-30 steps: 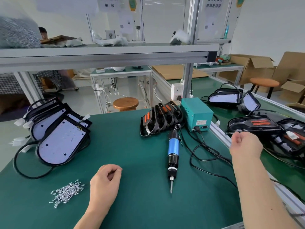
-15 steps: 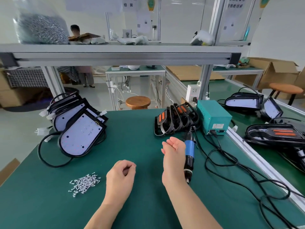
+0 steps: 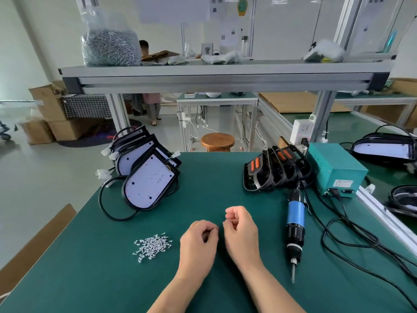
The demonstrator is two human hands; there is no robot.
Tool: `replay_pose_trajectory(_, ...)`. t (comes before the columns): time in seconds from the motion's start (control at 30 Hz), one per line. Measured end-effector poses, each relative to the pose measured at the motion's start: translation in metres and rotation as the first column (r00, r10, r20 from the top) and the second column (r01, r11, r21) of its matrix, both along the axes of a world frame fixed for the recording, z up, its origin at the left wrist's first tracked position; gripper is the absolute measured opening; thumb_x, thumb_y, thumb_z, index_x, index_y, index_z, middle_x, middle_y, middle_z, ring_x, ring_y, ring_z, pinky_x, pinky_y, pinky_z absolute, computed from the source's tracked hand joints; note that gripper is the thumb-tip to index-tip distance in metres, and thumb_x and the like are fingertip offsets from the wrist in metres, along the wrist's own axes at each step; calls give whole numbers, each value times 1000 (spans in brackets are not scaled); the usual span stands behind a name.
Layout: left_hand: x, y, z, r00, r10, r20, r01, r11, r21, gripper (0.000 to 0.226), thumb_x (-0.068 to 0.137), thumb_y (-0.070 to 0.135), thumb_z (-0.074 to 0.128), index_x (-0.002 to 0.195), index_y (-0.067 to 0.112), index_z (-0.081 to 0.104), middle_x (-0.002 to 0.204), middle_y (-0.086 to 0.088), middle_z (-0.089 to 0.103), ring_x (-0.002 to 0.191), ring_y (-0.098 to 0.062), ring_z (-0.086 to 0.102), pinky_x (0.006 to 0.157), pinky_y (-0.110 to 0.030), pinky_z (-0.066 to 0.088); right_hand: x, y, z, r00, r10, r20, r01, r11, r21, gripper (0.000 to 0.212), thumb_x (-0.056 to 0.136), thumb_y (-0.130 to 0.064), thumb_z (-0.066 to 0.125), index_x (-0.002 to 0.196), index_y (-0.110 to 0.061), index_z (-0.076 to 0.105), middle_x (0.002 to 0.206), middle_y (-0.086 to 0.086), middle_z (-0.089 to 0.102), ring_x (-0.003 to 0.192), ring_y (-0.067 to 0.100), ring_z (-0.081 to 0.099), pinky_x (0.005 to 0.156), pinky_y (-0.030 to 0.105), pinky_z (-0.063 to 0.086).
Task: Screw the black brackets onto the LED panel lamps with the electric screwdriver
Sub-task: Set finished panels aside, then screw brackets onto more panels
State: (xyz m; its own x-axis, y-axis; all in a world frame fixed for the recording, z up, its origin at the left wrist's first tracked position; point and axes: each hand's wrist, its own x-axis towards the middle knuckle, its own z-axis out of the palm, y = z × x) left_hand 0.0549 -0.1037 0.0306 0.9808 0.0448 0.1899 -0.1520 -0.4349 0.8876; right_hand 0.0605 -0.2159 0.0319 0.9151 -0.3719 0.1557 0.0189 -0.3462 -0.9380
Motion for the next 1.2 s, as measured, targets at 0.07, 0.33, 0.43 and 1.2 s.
replay_pose_trajectory(0.07, 2, 3, 5, 999, 37, -20, -38, 998, -56, 21, 90, 9, 65, 86, 29, 69, 91, 12, 70, 87, 5, 63, 77, -14, 48, 1, 0, -2, 1000, 1, 15, -1, 1000, 13, 23, 92, 2, 54, 101, -18, 61, 101, -6, 63, 90, 0, 59, 78, 12, 45)
replay_pose_trajectory(0.33, 80, 77, 66, 810, 547, 212, -568, 822, 49, 54, 82, 19, 77, 129, 9, 51, 139, -8, 42, 132, -28, 31, 111, -40, 28, 7, 4, -4, 1000, 4, -19, -2, 994, 106, 27, 94, 3, 50, 93, -22, 61, 99, -3, 62, 77, 2, 57, 65, 9, 47)
replay_pose_trajectory(0.43, 108, 112, 77, 791, 588, 167, -611, 766, 200, 62, 83, 25, 75, 136, 9, 46, 144, -12, 39, 137, -32, 30, 115, -44, 26, 8, 4, -5, 1000, 4, -22, -1, 993, 120, 29, 92, 4, 50, 92, -23, 61, 98, -3, 62, 78, 6, 58, 64, 8, 46)
replay_pose_trajectory(1.2, 130, 95, 49, 914, 353, -201, -365, 931, -23, 32, 85, 14, 69, 113, 11, 54, 110, -10, 62, 86, -26, 58, 70, -33, 47, 10, 2, -7, 999, -42, 5, 40, 980, 193, 25, 96, -2, 51, 97, -26, 61, 100, -4, 66, 88, 11, 66, 73, 21, 49)
